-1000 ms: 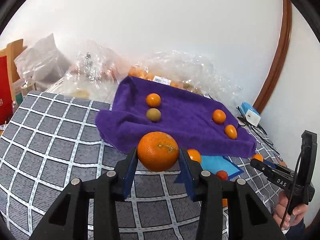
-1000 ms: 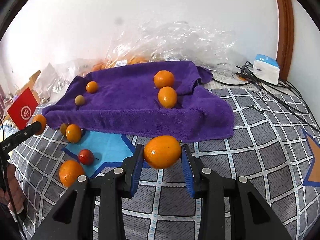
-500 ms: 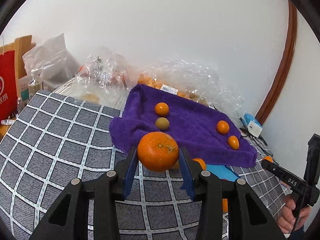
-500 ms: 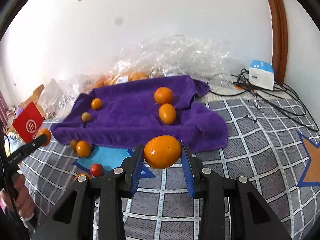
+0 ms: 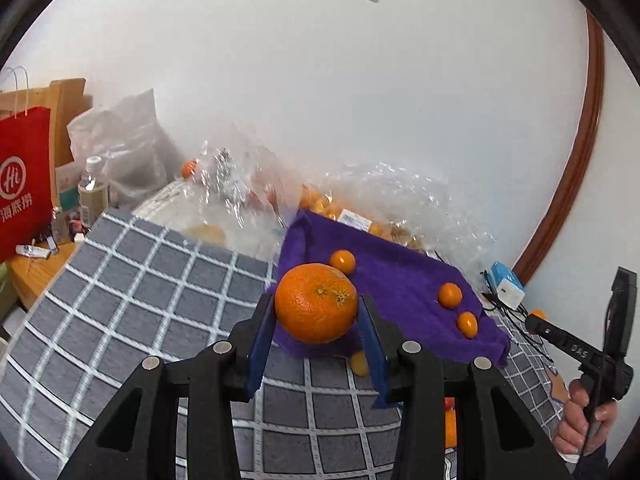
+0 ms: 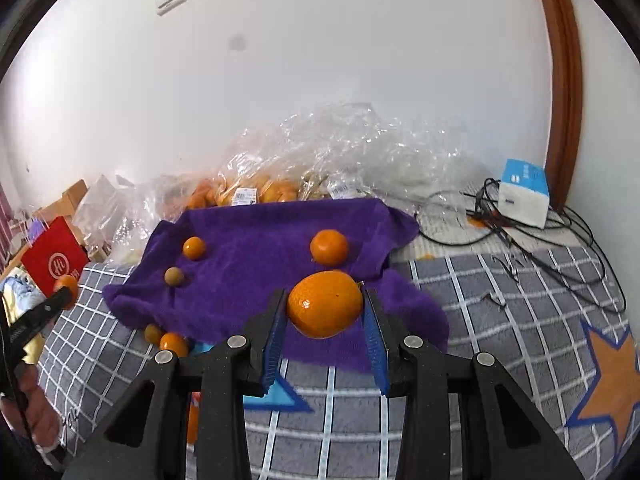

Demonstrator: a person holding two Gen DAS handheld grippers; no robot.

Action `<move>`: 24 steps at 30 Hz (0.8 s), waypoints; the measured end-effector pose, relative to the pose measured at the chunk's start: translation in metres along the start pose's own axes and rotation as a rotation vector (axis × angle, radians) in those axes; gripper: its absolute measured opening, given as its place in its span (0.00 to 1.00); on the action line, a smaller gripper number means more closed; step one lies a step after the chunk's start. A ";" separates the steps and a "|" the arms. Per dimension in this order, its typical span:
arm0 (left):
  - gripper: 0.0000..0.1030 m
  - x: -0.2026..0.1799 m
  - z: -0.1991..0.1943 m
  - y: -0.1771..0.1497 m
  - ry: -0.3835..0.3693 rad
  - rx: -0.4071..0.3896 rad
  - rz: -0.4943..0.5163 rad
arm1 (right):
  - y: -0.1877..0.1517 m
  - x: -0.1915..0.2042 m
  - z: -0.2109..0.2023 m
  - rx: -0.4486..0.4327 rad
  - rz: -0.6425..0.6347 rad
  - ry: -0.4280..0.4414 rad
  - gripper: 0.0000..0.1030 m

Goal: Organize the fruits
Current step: 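Carry both oranges onto the purple towel and open both tools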

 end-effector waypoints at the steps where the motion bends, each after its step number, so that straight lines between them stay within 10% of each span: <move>1: 0.38 0.000 0.000 0.004 0.006 0.002 0.004 | 0.004 0.002 0.006 0.008 0.003 0.007 0.36; 13: 0.38 -0.024 0.047 0.056 0.007 -0.012 0.060 | 0.016 0.033 0.085 0.133 -0.029 0.049 0.36; 24: 0.38 -0.033 0.108 0.018 -0.037 0.134 0.093 | -0.016 0.037 0.122 0.253 -0.071 0.024 0.36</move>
Point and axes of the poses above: each gripper's, at about its wrist camera, not at the fingertips, and z roughly the way its jaws point, x to its left, y to its top, the point moved 6 cm from there along z, roughly the way its jaws point, and after that the axes turned 8 degrees about z, right-handed, at the moved point
